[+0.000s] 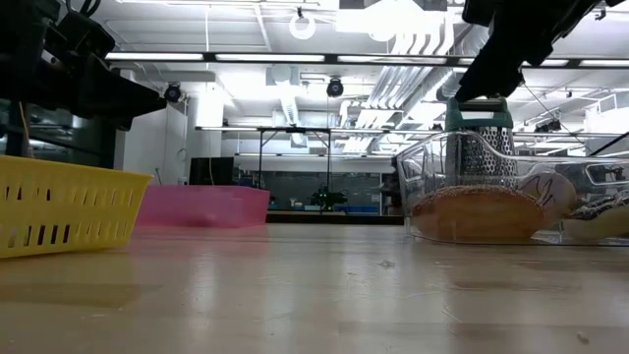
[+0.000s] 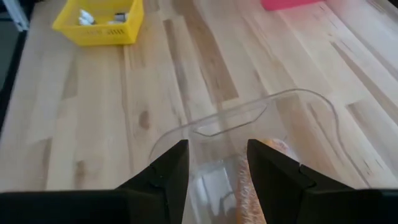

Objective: Pick & Place Food Item
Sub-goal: Return to Home Position

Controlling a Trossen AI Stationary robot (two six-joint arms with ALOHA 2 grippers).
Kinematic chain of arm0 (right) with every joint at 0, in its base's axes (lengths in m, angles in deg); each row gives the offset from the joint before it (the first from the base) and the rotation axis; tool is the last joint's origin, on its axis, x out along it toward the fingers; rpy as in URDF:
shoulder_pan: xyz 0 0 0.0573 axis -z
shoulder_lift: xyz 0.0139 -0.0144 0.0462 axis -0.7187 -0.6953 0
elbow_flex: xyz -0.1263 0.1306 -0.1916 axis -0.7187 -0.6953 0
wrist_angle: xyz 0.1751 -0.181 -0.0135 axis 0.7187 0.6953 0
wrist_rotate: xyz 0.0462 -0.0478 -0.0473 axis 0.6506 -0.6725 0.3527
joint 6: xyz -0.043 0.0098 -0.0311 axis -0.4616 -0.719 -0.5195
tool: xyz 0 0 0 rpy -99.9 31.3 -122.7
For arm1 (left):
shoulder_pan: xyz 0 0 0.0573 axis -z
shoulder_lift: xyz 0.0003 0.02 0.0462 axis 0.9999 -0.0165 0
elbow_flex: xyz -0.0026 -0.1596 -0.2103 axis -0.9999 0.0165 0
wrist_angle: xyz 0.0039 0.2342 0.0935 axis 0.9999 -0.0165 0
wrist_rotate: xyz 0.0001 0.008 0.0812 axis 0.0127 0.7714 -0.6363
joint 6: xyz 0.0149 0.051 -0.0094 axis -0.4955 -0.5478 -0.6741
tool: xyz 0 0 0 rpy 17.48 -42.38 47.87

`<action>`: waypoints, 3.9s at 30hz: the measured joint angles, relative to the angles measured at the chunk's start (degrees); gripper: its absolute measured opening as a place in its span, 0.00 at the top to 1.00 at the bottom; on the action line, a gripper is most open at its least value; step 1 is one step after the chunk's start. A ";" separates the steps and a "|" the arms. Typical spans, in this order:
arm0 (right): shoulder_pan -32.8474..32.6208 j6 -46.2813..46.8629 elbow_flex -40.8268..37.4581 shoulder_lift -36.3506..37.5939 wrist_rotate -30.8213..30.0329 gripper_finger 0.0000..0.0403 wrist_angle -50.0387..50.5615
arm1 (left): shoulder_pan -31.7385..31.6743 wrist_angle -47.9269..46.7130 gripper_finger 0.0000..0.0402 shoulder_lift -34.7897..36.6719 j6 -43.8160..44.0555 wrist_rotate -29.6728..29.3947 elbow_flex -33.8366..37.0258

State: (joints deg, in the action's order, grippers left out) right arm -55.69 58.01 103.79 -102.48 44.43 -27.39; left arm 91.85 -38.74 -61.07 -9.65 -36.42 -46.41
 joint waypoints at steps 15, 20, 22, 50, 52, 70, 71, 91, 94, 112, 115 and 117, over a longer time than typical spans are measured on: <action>-3.04 -5.22 -3.95 9.72 -0.14 0.62 0.38 | 0.01 0.00 0.75 -0.01 0.01 -0.01 -0.01; -3.04 -4.04 -11.28 17.51 -0.24 0.62 -3.20 | 0.00 0.00 0.75 0.00 0.00 -0.02 -0.02; -3.04 -4.06 -13.99 20.58 -0.26 0.62 -5.06 | 0.02 0.00 0.75 -0.02 0.00 -0.01 0.00; -3.04 -7.85 -35.64 47.13 3.05 0.62 -20.66 | 0.02 0.02 0.75 0.00 0.00 -0.01 -0.01; -3.04 -8.42 -37.46 47.33 4.44 0.62 -23.49 | 0.02 0.02 0.75 -0.02 0.00 0.00 0.00; -3.04 -8.39 -39.95 47.45 12.23 0.62 -26.21 | 0.02 0.09 0.75 0.00 0.00 0.00 0.00; -3.04 -8.39 -39.95 47.45 12.22 0.62 -26.21 | 0.01 0.11 0.75 0.00 0.00 -0.02 -0.01; -3.04 -8.54 -40.02 47.45 12.23 0.62 -25.93 | 0.00 0.13 0.75 -0.01 0.00 -0.01 -0.01; -3.04 -8.54 -40.02 47.45 12.23 0.62 -26.01 | 0.01 0.13 0.75 -0.02 0.00 0.00 -0.02; -3.04 -8.56 -40.11 47.43 12.23 0.62 -26.47 | 0.01 0.14 0.75 -0.01 0.01 0.00 0.00; -3.04 -8.55 -40.11 47.43 12.23 0.62 -26.50 | 0.01 0.13 0.75 -0.02 0.00 -0.01 0.00; -3.04 -8.55 -40.11 47.43 12.23 0.62 -26.50 | 0.00 0.15 0.75 -0.02 0.02 -0.01 -0.01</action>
State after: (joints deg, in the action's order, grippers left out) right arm -58.73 49.46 63.68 -55.05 56.66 -53.89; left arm 91.85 -38.59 -61.09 -9.63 -36.43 -46.42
